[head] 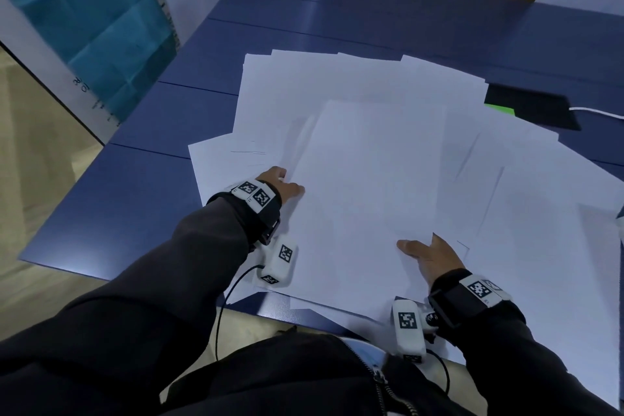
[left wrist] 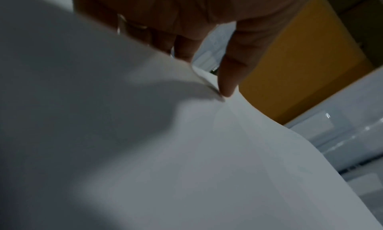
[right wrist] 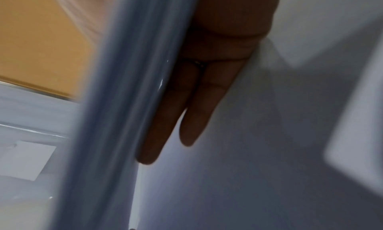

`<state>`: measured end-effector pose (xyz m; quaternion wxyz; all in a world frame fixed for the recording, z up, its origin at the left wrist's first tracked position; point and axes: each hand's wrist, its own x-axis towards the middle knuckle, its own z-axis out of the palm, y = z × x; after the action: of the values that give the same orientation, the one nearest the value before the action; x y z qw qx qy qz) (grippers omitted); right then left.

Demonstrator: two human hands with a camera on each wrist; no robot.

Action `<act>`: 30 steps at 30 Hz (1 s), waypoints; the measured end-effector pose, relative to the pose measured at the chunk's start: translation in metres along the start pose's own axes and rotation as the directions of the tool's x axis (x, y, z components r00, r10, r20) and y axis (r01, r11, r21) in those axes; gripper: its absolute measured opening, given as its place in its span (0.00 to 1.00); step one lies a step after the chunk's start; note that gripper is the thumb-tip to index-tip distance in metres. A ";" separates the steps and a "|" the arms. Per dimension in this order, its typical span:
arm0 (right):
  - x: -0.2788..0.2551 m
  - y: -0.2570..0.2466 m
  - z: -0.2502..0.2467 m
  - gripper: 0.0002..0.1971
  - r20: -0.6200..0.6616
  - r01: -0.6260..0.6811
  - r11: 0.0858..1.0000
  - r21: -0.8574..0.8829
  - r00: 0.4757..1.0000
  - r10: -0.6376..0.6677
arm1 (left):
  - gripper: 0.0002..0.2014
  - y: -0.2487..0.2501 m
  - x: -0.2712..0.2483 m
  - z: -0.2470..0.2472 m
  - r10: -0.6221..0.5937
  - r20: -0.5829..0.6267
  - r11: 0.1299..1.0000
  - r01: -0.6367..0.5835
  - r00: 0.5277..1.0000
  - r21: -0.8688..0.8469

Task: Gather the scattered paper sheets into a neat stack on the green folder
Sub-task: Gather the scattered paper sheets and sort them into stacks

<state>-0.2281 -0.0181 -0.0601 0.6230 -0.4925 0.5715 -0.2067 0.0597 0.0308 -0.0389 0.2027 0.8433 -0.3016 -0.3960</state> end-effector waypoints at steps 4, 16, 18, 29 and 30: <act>0.000 -0.001 0.002 0.06 -0.008 -0.024 0.999 -0.040 1.000 0.024 | 0.29 -0.003 -0.004 0.005 0.009 -0.004 0.997 -0.008 1.000 0.082; -0.001 -0.003 0.007 0.08 0.020 0.082 0.990 -0.118 0.997 -0.080 | 0.32 -0.002 -0.011 0.025 0.028 0.041 0.997 -0.030 0.999 0.068; -0.007 -0.006 0.007 0.09 0.041 0.162 0.983 -0.084 0.986 -0.159 | 0.33 -0.002 -0.012 0.017 0.064 -0.015 0.997 -0.065 0.998 -0.052; -0.022 -0.050 0.010 0.08 -0.081 0.385 0.918 0.098 0.922 -0.378 | 0.18 0.029 -0.041 -0.019 0.382 -0.292 0.474 -0.457 0.877 -0.753; -0.022 -0.055 0.009 0.07 -0.099 0.408 0.907 0.107 0.912 -0.399 | 0.17 0.031 -0.044 -0.019 0.412 -0.308 0.434 -0.482 0.858 -0.761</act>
<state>-0.2085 -0.0204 -0.0040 0.5744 -0.5519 0.4662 -0.3849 0.0418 0.0396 0.0148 0.6771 0.5551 -0.2872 -0.3886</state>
